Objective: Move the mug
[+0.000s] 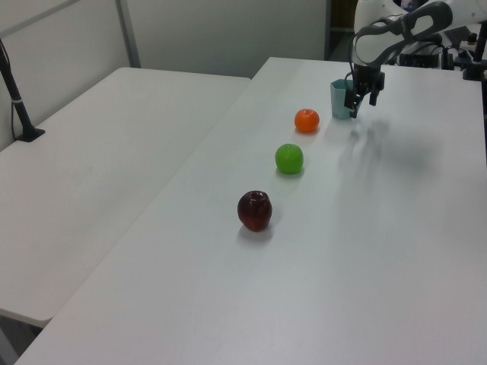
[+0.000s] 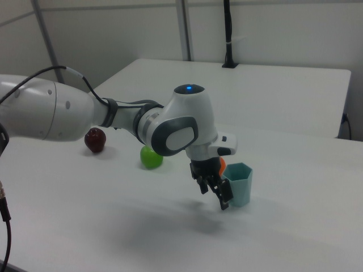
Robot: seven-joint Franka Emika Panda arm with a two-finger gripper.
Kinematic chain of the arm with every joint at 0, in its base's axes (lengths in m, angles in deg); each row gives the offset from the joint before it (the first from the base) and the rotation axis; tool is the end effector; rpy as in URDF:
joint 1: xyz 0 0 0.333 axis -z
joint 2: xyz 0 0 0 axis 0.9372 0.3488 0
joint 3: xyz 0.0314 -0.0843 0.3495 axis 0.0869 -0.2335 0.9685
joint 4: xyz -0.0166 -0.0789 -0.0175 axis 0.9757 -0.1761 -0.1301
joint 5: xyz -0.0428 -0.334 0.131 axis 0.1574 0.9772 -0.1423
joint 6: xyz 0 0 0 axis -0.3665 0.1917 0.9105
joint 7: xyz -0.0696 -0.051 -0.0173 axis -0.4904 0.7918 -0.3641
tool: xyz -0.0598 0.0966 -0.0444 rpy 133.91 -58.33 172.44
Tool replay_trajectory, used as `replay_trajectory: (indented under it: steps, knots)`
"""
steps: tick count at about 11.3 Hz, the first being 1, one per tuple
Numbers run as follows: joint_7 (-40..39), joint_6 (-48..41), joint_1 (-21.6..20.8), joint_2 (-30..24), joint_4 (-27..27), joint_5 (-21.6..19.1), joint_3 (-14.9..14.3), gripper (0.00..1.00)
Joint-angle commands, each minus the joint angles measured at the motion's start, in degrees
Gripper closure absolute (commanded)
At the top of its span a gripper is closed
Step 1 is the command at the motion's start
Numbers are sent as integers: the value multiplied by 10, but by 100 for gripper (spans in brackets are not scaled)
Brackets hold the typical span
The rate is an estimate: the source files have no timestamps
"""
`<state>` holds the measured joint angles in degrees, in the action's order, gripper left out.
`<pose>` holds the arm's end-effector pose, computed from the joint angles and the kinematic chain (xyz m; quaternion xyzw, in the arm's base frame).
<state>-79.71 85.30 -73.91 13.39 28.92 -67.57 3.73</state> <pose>0.6261 -0.2167 0.3821 0.9773 -0.2026 0.0246 0.0564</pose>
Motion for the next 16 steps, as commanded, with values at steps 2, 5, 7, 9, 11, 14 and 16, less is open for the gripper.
replay_trajectory:
  steps: [2, 5, 7, 9, 11, 14, 16]
  knots:
    - [-56, -100, -11, -81, -8, 0, 0, 0]
    - [-54, -209, -37, -97, -75, 2, 3, 0]
    - [-48, -231, -56, -120, -91, 47, 35, 0]
    - [-26, -288, -59, -158, -94, 51, 71, 0]
    - [-12, -310, -53, -192, -93, 74, 121, 0]
    - [-19, -316, -47, -223, -87, 76, 130, 0]
    - [-30, -330, -35, -237, -82, 75, 130, 0]
